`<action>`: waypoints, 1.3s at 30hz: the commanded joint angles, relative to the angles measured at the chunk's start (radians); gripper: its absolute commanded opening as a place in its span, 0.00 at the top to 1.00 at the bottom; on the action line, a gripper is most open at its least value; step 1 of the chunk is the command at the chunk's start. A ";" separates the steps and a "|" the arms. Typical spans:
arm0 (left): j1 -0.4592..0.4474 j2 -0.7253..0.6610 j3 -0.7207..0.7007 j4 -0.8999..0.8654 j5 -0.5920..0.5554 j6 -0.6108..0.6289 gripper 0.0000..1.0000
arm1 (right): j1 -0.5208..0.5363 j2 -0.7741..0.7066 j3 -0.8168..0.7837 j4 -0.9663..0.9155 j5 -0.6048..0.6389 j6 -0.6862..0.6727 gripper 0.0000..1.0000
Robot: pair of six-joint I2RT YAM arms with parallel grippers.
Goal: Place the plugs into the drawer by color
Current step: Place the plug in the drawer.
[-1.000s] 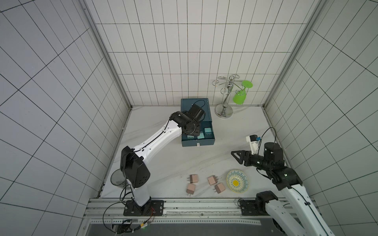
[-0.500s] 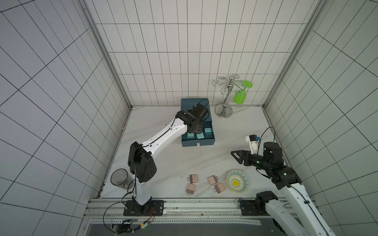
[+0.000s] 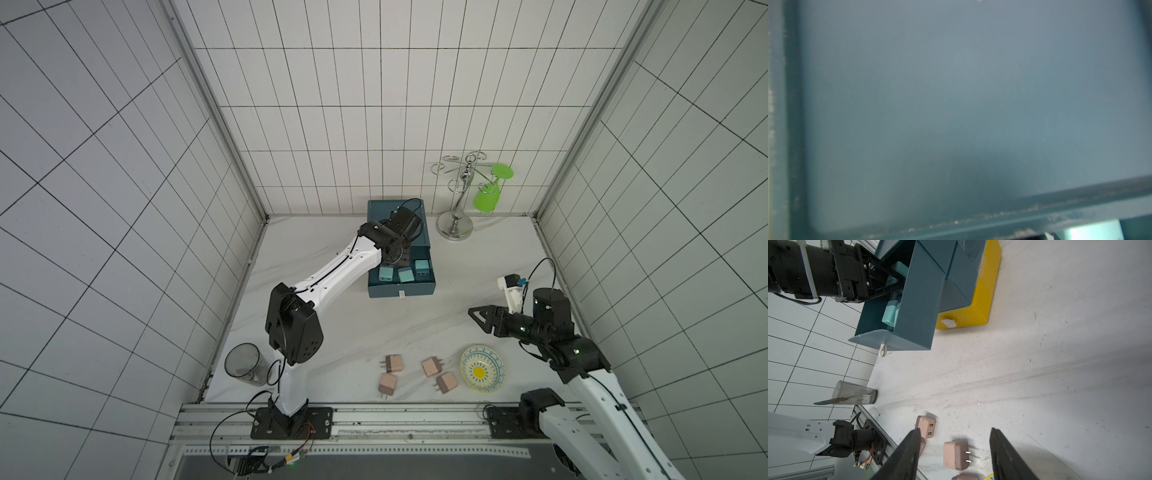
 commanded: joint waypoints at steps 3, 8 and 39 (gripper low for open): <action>0.011 0.027 0.003 0.009 0.020 0.000 0.48 | -0.002 0.004 -0.027 0.018 0.009 0.005 0.43; 0.009 0.001 0.008 0.002 0.038 -0.007 0.42 | -0.002 0.008 -0.027 0.020 0.007 0.005 0.43; 0.241 -0.259 -0.217 0.303 0.185 0.028 0.44 | 0.615 0.636 0.523 -0.107 0.347 -0.141 0.49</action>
